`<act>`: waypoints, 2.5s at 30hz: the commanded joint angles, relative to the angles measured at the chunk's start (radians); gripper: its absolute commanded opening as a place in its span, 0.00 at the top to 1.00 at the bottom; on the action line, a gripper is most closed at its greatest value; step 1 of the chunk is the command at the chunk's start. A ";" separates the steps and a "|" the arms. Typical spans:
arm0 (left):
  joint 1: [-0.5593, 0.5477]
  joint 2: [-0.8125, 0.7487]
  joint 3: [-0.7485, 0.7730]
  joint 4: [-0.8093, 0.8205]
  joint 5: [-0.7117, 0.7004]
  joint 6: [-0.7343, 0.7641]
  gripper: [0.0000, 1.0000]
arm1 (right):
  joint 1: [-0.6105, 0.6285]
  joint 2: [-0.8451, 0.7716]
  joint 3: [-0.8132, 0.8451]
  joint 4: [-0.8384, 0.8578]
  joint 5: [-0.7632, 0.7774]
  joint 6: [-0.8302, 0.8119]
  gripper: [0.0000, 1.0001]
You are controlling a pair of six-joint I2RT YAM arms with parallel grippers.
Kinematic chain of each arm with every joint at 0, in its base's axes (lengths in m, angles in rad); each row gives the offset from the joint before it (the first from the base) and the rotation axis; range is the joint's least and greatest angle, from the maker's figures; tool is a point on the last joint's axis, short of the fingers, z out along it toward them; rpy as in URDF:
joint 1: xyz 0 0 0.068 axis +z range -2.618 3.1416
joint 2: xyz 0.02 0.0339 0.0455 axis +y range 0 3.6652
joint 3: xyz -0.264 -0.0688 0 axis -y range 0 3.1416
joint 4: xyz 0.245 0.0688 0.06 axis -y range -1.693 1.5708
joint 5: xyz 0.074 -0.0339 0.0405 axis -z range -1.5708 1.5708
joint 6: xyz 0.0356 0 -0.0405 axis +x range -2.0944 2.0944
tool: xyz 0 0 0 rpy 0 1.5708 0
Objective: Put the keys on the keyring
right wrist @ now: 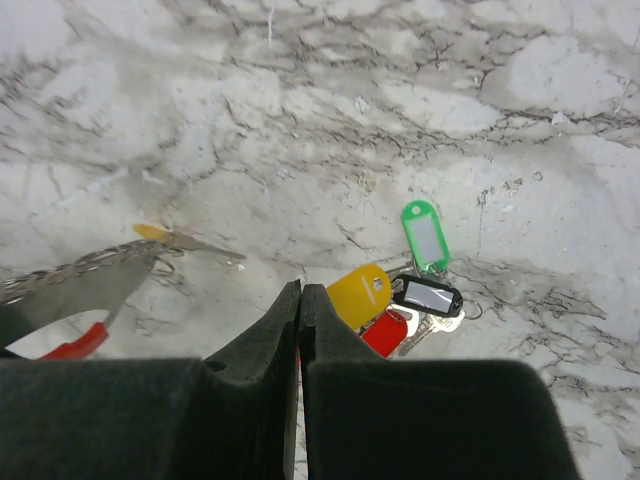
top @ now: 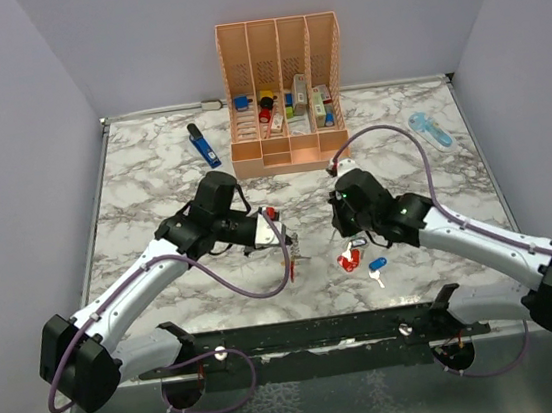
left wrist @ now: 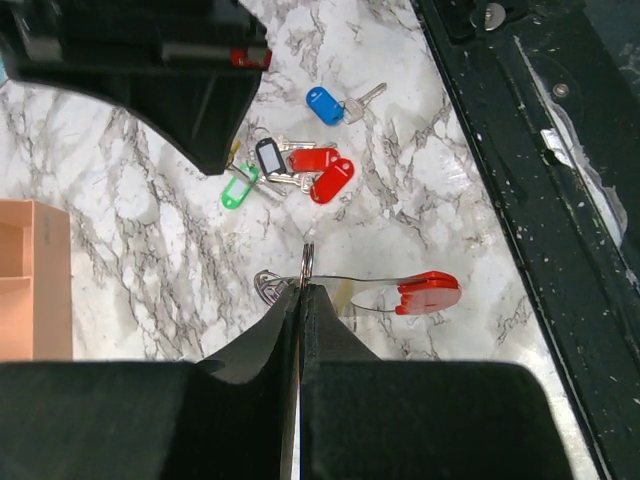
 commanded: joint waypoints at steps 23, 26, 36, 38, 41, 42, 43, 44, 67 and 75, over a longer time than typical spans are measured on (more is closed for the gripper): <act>0.005 0.034 0.005 0.146 -0.073 -0.061 1.00 | -0.004 -0.206 -0.066 0.418 -0.516 0.066 0.99; 0.005 0.039 0.011 0.128 -0.082 -0.101 1.00 | -0.004 -0.232 -0.077 0.423 -0.501 0.074 0.99; 0.005 0.108 0.052 0.100 -0.070 -0.334 1.00 | -0.004 -0.218 -0.082 0.405 -0.492 0.095 0.99; 0.005 0.126 0.072 0.089 -0.073 -0.357 1.00 | -0.004 -0.206 -0.086 0.417 -0.499 0.103 0.99; 0.004 0.138 0.092 0.081 -0.084 -0.372 1.00 | -0.004 -0.194 -0.094 0.434 -0.490 0.111 0.99; 0.005 0.141 0.097 0.082 -0.092 -0.382 1.00 | -0.004 -0.190 -0.097 0.435 -0.485 0.113 0.99; 0.005 0.144 0.101 0.083 -0.096 -0.391 1.00 | -0.004 -0.186 -0.099 0.436 -0.481 0.115 0.99; 0.004 0.146 0.107 0.081 -0.099 -0.397 1.00 | -0.004 -0.184 -0.101 0.434 -0.475 0.117 0.99; -0.005 0.152 0.098 0.093 -0.129 -0.423 1.00 | 0.005 -0.159 -0.071 0.449 -0.431 0.144 0.99; -0.007 0.158 0.100 0.098 -0.154 -0.427 1.00 | 0.020 -0.146 -0.061 0.451 -0.419 0.158 0.99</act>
